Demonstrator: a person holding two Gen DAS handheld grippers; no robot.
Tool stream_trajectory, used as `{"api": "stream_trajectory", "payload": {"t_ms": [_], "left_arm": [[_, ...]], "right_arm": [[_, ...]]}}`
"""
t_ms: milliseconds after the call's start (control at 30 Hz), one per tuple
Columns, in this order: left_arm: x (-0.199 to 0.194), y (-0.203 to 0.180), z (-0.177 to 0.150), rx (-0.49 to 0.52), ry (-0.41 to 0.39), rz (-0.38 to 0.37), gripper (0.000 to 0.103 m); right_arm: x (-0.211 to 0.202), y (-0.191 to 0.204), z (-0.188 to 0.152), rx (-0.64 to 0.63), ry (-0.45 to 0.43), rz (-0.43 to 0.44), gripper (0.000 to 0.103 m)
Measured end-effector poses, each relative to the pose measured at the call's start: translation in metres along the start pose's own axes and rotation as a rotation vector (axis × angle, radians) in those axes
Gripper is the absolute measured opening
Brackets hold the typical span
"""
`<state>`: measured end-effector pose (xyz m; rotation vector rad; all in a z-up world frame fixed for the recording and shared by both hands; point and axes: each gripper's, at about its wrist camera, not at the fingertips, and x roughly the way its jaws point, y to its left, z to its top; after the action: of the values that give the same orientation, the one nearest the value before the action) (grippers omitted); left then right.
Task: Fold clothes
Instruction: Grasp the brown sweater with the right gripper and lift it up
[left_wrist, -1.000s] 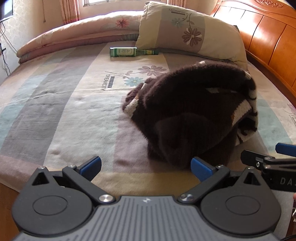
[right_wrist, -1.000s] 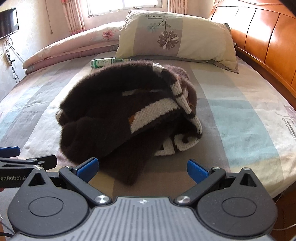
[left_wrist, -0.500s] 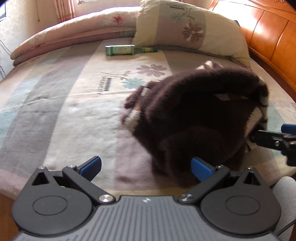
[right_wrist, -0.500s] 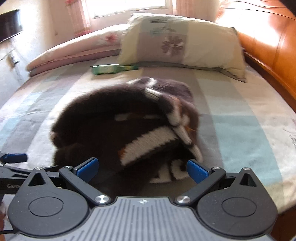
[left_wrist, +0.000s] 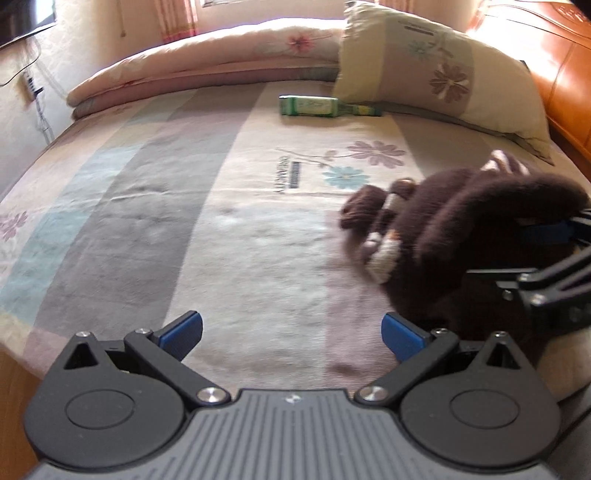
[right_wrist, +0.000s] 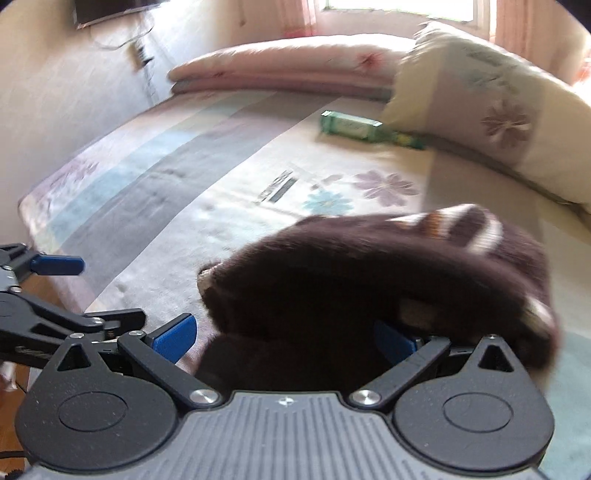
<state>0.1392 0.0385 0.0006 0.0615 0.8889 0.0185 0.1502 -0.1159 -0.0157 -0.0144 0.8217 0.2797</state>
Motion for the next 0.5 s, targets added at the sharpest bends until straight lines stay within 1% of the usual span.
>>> {"api": "stream_trajectory", "payload": {"t_ms": [67, 100, 133, 267, 333, 433, 500], "left_arm": [[0.001, 0.005, 0.000, -0.014, 0.003, 0.004, 0.102], [0.001, 0.006, 0.000, -0.017, 0.002, 0.005, 0.102], [0.001, 0.007, 0.001, -0.021, 0.001, 0.006, 0.102], [0.003, 0.005, 0.004, -0.023, -0.002, -0.001, 0.102], [0.004, 0.001, 0.006, -0.013, -0.003, -0.012, 0.102], [0.008, -0.008, 0.009, 0.005, 0.001, -0.033, 0.102], [0.010, -0.015, 0.011, 0.019, 0.002, -0.048, 0.102]], "right_arm": [[0.018, 0.001, 0.006, -0.014, 0.028, 0.012, 0.103], [0.016, 0.006, 0.008, -0.021, -0.009, 0.008, 0.103], [0.019, 0.005, 0.011, -0.028, -0.027, -0.005, 0.103], [0.028, -0.020, 0.022, -0.002, -0.047, 0.012, 0.103], [0.027, -0.036, 0.028, 0.036, -0.066, -0.012, 0.103], [0.021, -0.060, 0.030, 0.085, -0.110, -0.073, 0.103], [0.019, -0.079, 0.030, 0.131, -0.110, -0.099, 0.103]]}}
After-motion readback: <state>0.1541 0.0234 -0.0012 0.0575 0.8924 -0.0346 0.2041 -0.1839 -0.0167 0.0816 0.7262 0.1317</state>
